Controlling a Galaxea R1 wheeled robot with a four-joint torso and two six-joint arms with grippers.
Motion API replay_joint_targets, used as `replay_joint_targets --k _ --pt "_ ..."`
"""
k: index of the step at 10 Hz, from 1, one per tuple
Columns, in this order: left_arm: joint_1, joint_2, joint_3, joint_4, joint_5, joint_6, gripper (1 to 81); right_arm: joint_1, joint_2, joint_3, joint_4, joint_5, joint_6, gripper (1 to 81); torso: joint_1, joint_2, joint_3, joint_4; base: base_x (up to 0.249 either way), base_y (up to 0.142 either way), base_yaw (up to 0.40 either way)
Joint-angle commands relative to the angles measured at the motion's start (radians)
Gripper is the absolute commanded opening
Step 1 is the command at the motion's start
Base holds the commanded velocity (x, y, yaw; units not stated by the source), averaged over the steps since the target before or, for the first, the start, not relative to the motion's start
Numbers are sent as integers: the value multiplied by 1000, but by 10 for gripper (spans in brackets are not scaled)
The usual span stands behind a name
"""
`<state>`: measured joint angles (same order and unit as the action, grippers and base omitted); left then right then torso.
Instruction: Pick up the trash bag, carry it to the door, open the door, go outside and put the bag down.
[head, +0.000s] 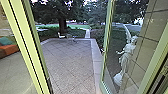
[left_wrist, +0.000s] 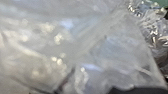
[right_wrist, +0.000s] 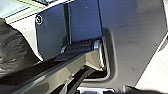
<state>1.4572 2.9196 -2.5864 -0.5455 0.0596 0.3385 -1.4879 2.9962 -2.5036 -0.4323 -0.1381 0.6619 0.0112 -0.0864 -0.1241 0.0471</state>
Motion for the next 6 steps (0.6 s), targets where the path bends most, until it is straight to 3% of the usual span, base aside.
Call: replay_joint_targets --k 1,6 --pt "-48 -9 5 6 75 2 10 43 19 3 -13 -48 -7 811 0 0 0 0 0 0 0" --pt "-48 40 -46 10 78 -1 10 36 59 -58 -22 -49 -7 811 0 0 0 0 0 0 0"
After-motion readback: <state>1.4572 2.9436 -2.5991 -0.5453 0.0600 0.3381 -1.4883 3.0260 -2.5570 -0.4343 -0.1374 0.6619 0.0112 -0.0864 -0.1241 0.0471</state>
